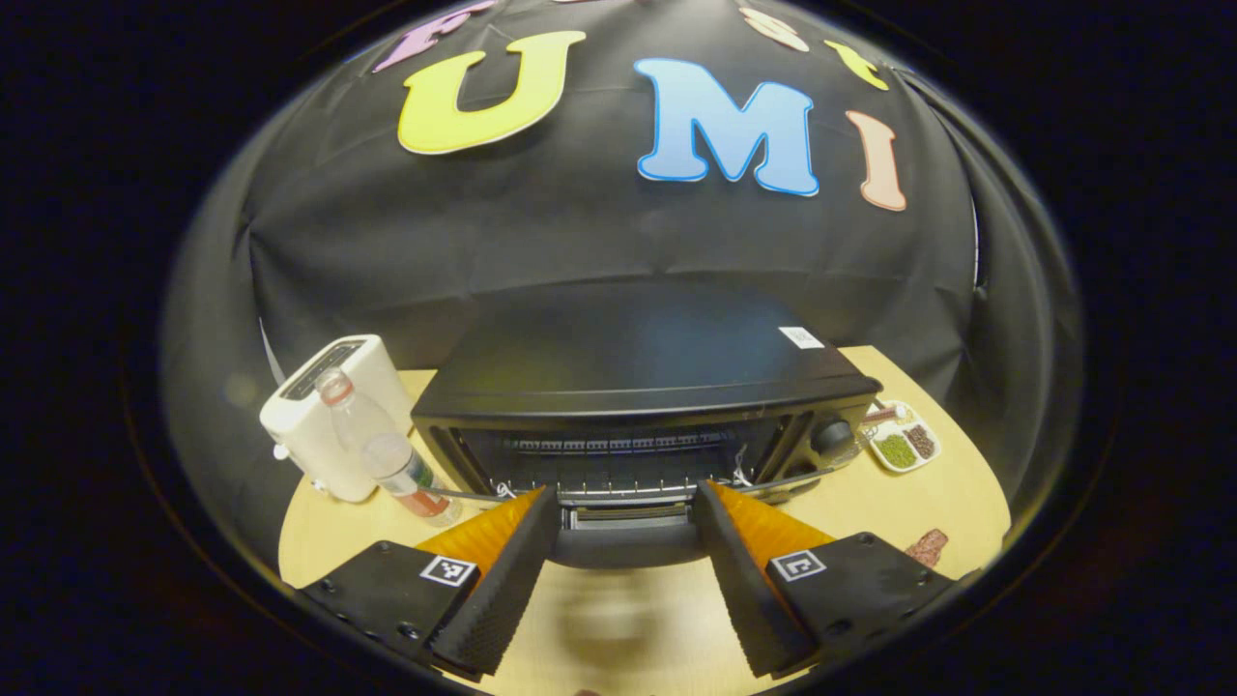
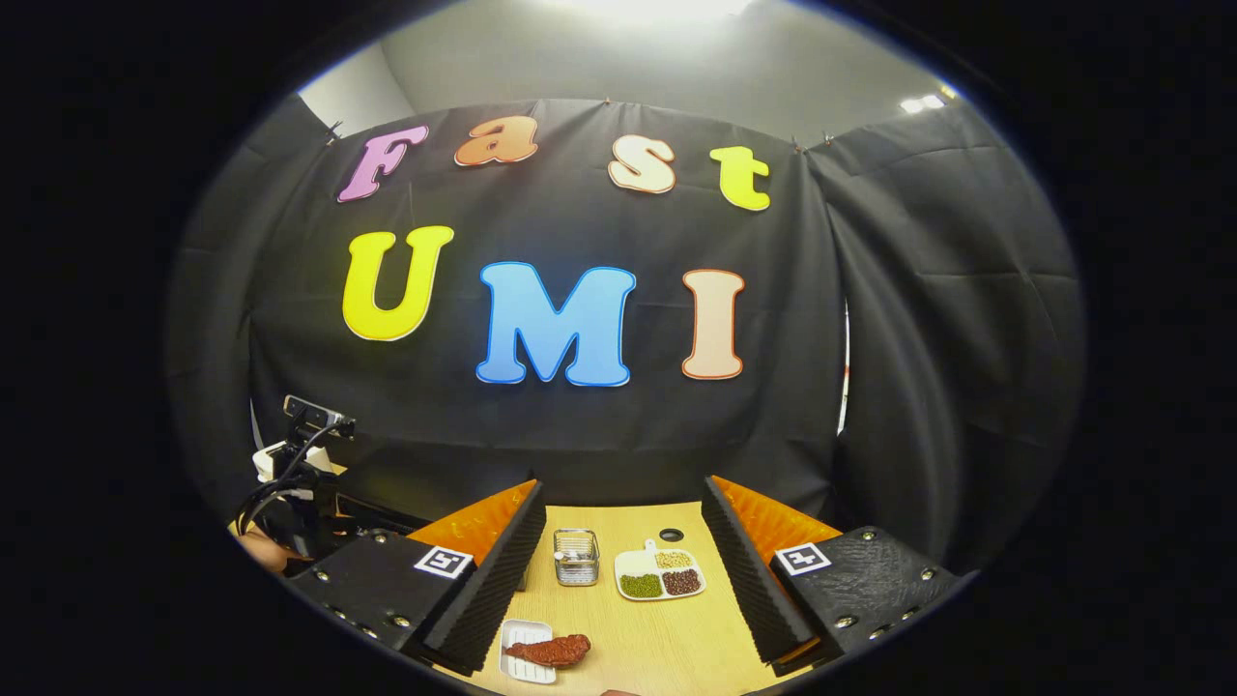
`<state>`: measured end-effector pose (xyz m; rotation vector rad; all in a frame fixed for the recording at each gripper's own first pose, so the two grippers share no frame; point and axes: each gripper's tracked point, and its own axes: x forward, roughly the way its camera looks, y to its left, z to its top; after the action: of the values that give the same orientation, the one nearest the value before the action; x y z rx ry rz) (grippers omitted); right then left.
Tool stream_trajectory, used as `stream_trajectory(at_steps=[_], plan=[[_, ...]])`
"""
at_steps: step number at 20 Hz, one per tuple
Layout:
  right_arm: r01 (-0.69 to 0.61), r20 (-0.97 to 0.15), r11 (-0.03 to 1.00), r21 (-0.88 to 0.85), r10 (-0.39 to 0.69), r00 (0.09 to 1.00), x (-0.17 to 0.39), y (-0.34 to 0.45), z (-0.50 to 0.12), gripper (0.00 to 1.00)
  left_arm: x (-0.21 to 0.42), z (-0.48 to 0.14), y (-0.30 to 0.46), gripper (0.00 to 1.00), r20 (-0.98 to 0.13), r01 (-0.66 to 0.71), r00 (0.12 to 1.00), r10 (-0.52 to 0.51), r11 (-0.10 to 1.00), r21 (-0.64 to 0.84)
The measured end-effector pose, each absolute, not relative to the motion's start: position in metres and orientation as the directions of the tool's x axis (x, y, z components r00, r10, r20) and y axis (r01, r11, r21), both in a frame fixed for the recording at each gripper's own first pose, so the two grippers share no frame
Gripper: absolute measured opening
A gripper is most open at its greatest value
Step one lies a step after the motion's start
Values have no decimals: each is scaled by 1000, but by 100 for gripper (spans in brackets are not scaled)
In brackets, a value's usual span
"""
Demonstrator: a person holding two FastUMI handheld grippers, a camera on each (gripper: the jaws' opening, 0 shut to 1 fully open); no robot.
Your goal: Open the electric oven with the left hand, put the food in, and close the electric oven.
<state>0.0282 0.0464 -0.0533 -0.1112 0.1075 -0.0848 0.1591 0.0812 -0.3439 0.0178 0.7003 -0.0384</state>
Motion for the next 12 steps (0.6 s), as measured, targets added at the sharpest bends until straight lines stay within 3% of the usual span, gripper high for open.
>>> stream_trajectory(at_steps=[5,12], plan=[[76,-105,990,-116,-88,991,25,48,-54,98,140,-354,82,92,-663,41,748,-31,999,0],[76,-116,990,-121,-90,989,22,48,-58,98,114,-371,81,98,-689,39,724,-28,999,1]])
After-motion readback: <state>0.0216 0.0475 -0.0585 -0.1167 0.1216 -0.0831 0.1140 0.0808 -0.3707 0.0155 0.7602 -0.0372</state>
